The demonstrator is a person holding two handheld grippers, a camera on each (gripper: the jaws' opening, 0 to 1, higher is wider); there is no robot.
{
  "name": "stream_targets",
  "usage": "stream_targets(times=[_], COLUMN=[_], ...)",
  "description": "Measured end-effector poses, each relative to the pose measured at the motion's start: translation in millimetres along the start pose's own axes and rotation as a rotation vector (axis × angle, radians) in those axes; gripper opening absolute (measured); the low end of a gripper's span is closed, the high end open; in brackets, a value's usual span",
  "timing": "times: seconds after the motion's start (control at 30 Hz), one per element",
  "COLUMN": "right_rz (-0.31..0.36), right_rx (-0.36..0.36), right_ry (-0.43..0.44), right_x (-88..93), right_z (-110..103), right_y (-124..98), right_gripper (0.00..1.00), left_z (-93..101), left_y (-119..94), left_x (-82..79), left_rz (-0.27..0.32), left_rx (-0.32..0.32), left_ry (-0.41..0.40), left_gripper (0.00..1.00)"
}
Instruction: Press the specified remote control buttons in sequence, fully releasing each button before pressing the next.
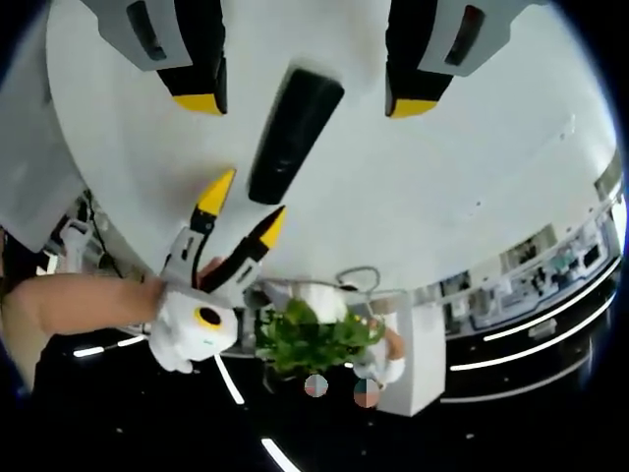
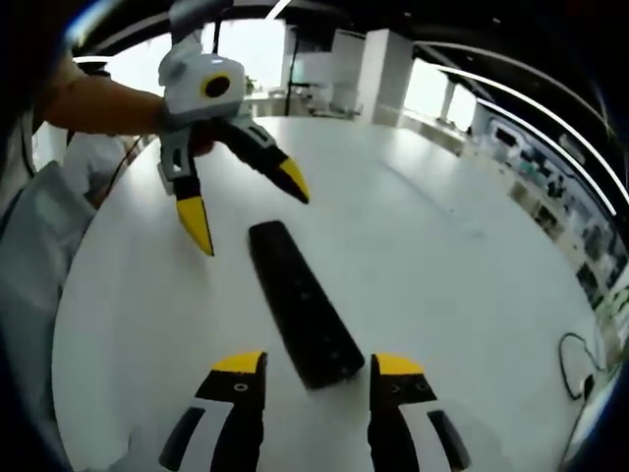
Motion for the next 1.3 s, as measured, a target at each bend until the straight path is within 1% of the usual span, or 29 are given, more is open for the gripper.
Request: stream_targets(times=[0.03, 0.2, 0.33, 0.4, 0.67, 0.87, 1.0, 1.1, 1.3], right_rz=[0.008, 0.008, 0.003, 0.004, -0.006, -0.01, -0.016, -0.024, -0.041], right_rx=[-0.005, -0.008, -0.013, -0.014, -0.024, -0.034, -0.041, -0.046, -0.054], right_ry=[0.01, 0.013, 0.013, 0.015, 0.012, 0.014, 0.011, 0.004, -0.013], right_x=[-0.8, -1.8, -1.4, -1.5, -2.3, -2.9, -2.6, -3.4, -4.7], right_z=[0, 0, 3, 3, 5, 2, 5, 4, 6], right_y=[1, 2, 2, 2, 2, 2, 2, 2, 3], right_gripper=[0.37, 0.36, 0.34, 0.34, 0.32, 0.3, 0.28, 0.28, 0.27], left_z=[-1.1, -2.1, -0.1, 1.8, 2.6, 4.0, 6.3, 6.8, 2.8], left_y=[1, 2, 6, 6, 9, 10, 11, 12, 12], left_x=[-0.4, -2.1, 2.1, 0.8, 4.8, 6.7, 8.8, 6.7, 8.7], left_rz=[0.002, 0.008, -0.012, -0.016, -0.03, -0.041, -0.049, -0.046, -0.054], left_rx=[-0.001, 0.001, 0.015, 0.024, 0.042, 0.054, 0.066, 0.072, 0.082], left_ry=[-0.001, -0.007, -0.001, 0.007, 0.012, 0.01, 0.013, 0.016, 0.03], left_gripper=[0.66, 0.65, 0.64, 0.63, 0.57, 0.51, 0.49, 0.47, 0.39])
Point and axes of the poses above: the point that each gripper's makers call its tool centre point, and the gripper's own axes: y roughly forward along the fingers, z roughly to its right, x roughly out of its underside, the point moved 6 cm from there along -y, roughly backward along the fingers, and after that the axes turned 13 degrees about y, right-handed, at the moved point
